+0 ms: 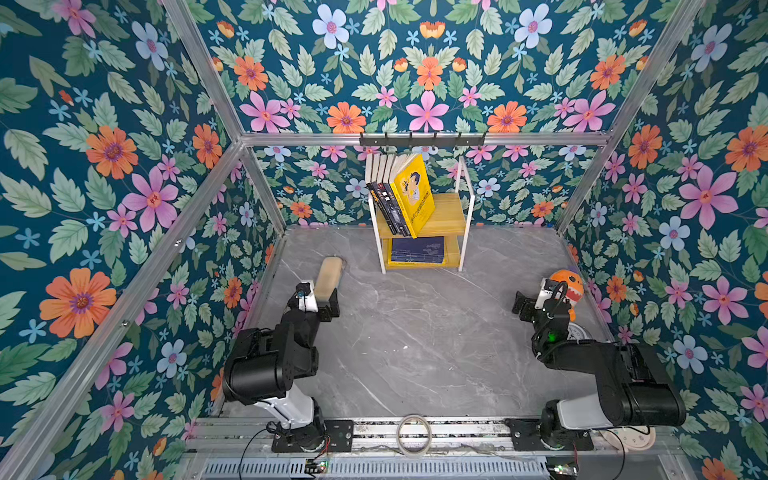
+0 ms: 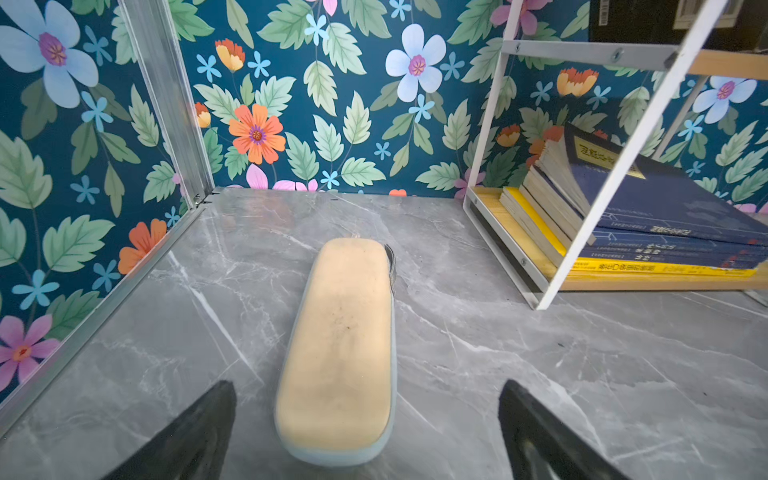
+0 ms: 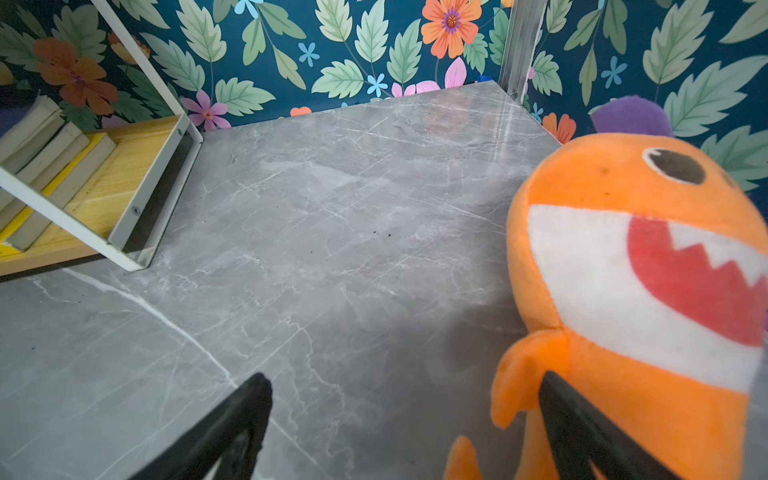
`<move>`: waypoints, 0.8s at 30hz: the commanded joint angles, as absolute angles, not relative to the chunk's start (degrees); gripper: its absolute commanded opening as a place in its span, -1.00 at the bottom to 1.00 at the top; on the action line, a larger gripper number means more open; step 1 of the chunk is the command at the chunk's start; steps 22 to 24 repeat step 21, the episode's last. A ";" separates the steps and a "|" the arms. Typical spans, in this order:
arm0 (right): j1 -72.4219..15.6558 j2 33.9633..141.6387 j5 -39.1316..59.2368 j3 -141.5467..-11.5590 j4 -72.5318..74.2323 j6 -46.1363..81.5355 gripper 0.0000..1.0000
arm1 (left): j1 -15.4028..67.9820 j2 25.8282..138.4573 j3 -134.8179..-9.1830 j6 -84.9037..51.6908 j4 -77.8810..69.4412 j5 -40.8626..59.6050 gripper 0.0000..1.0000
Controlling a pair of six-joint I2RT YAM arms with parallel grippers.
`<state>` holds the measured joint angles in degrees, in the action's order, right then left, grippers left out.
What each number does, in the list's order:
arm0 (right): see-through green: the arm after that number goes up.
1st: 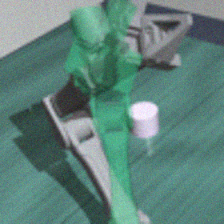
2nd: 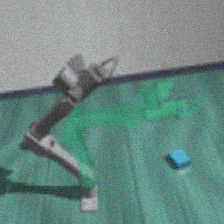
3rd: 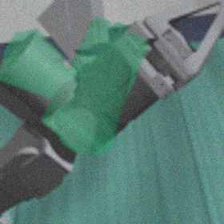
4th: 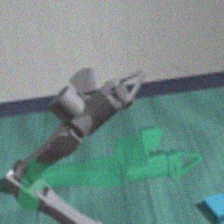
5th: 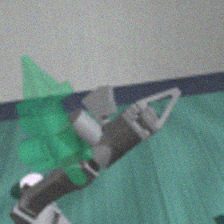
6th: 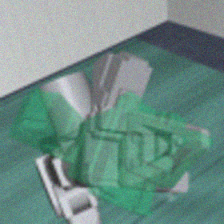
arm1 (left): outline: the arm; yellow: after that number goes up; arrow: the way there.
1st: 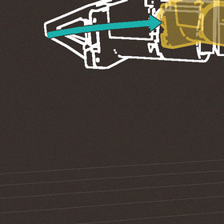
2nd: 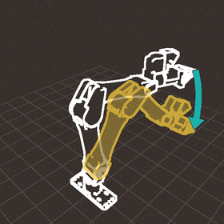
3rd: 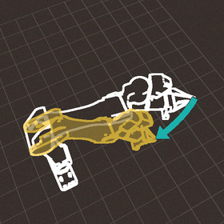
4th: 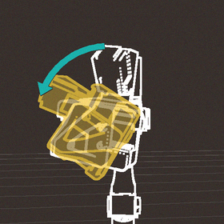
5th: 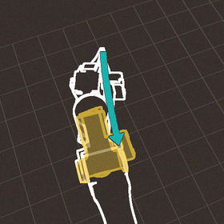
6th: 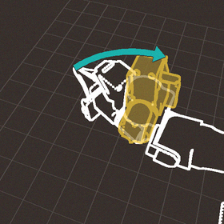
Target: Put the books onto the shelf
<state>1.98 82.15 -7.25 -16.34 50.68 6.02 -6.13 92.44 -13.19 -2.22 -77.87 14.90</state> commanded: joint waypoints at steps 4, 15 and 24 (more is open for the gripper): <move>1.89 82.14 -7.90 -16.52 52.09 6.29 0.98 | -3.12 92.11 -15.55 -0.16 -72.51 9.79 1.00; 1.88 82.09 -7.91 -16.52 52.14 6.31 0.98 | -6.00 91.98 -13.86 -1.32 -75.68 15.80 1.00; 1.93 82.09 -7.91 -16.57 52.05 6.28 0.98 | -5.08 92.13 -12.63 -0.33 -78.53 16.09 1.00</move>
